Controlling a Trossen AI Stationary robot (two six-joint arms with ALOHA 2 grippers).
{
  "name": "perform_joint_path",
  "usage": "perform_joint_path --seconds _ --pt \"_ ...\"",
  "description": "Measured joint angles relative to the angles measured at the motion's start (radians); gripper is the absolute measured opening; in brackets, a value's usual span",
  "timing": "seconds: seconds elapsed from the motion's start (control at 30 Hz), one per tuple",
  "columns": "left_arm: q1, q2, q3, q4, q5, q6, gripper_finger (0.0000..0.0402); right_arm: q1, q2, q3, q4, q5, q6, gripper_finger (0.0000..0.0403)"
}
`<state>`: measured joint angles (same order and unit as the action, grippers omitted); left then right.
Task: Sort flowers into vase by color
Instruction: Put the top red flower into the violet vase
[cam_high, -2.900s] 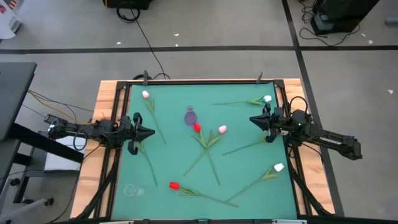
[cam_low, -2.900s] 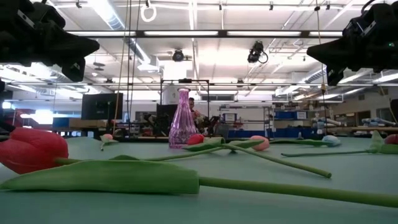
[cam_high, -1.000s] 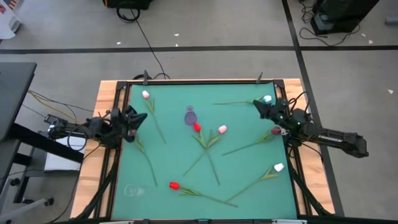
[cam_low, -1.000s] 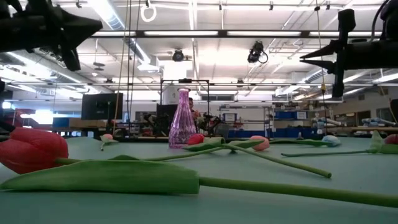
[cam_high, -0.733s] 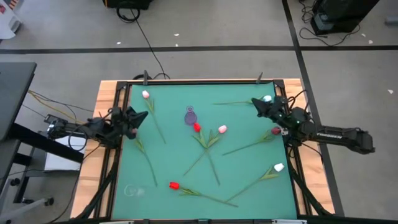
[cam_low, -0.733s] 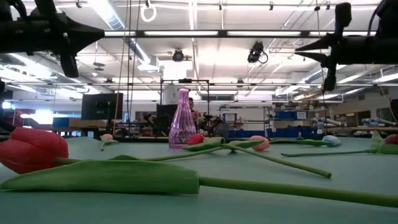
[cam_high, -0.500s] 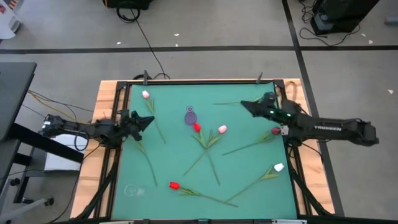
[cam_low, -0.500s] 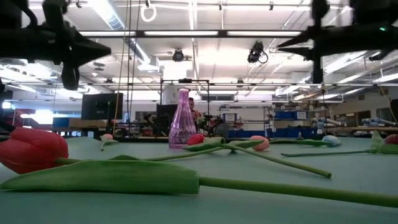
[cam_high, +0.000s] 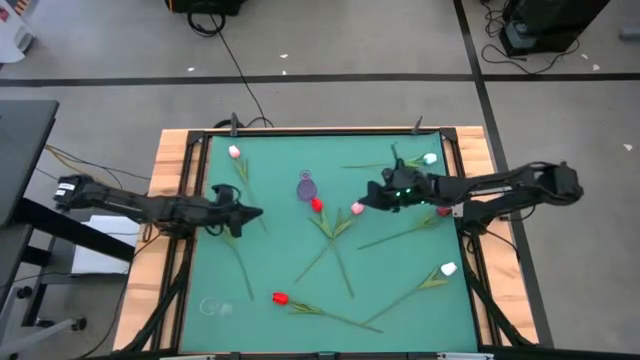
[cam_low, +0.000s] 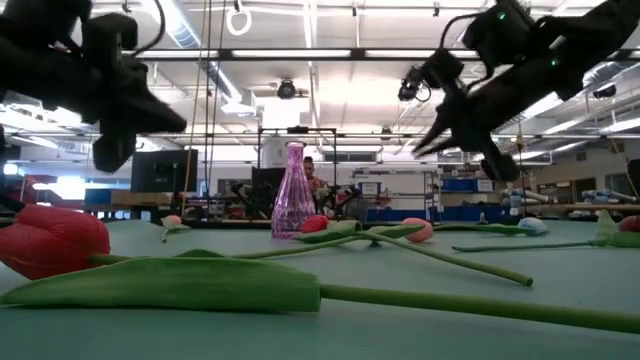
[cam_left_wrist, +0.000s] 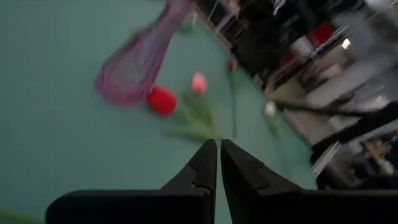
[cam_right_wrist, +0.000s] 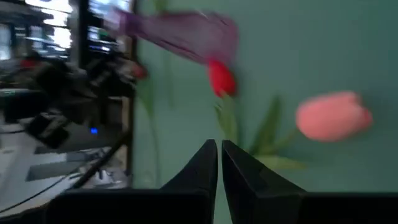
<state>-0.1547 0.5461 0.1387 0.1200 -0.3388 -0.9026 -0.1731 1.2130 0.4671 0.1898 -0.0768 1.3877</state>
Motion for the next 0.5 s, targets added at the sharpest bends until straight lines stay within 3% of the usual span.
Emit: perform_joint_path --seconds 0.1,0.23,0.5 --pt "0.0 0.053 0.0 -0.001 0.032 -0.027 0.003 0.054 0.071 0.007 0.057 0.008 -0.041 0.0045" --pt "0.0 0.1 0.0 -0.002 0.042 -0.027 0.003 0.107 0.155 0.064 0.054 0.024 -0.071 0.0092" --pt "0.001 0.122 0.002 -0.028 0.042 -0.027 0.003 0.133 0.376 0.289 -0.133 0.05 -0.197 0.019"
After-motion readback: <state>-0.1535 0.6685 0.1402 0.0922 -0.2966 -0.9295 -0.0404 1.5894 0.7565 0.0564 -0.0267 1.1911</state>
